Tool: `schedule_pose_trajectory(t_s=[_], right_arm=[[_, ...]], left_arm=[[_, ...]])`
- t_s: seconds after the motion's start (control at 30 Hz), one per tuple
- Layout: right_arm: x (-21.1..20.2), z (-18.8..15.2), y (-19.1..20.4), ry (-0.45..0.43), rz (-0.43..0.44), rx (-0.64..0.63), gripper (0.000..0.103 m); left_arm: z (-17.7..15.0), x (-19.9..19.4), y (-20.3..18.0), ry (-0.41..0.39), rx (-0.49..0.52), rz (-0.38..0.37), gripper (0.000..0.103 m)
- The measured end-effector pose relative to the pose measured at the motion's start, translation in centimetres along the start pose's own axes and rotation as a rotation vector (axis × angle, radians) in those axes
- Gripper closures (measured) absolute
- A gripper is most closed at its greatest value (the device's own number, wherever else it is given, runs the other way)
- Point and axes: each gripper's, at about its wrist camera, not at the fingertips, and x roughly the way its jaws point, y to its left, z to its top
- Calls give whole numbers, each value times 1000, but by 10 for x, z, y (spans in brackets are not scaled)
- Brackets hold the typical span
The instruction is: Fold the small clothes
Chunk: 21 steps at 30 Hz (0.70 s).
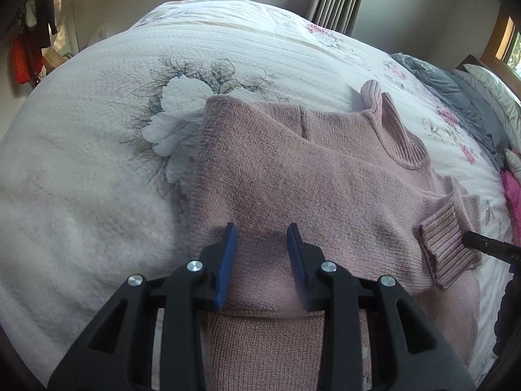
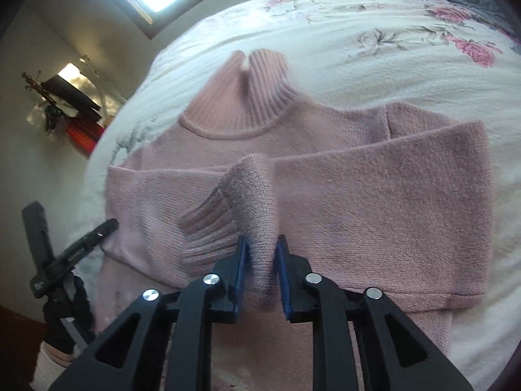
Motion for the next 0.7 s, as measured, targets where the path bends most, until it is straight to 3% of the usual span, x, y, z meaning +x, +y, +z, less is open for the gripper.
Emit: schedule_pose_trajectory(t_s=[0.07, 0.17, 0.23, 0.33, 0.47, 0.57, 0.63, 0.67, 0.7], right_arm=[[-4, -7, 0, -14, -58, -22, 74], [-27, -11, 17, -72, -24, -74, 68], [-31, -13, 41, -60, 1, -138, 49], [-11, -20, 78, 17, 40, -211, 48], [29, -27, 96, 88, -97, -234, 50], [50, -30, 95, 113, -164, -246, 61], [50, -29, 93, 108, -186, -259, 77], [47, -27, 90, 109, -156, -250, 80], [44, -25, 85, 113, -116, -230, 91]], left_arm=[[1, -2, 0, 5, 8, 0, 71], [5, -17, -2, -13, -6, -42, 69], [8, -28, -13, -41, 21, -54, 65], [10, -28, -32, -30, 61, -75, 62], [7, -14, -41, 2, 71, -64, 62], [3, -1, -32, 40, 31, -71, 62], [0, 6, -26, 48, 19, -70, 62], [-1, 7, -24, 45, 22, -76, 62], [-1, 7, -24, 41, 26, -80, 62]])
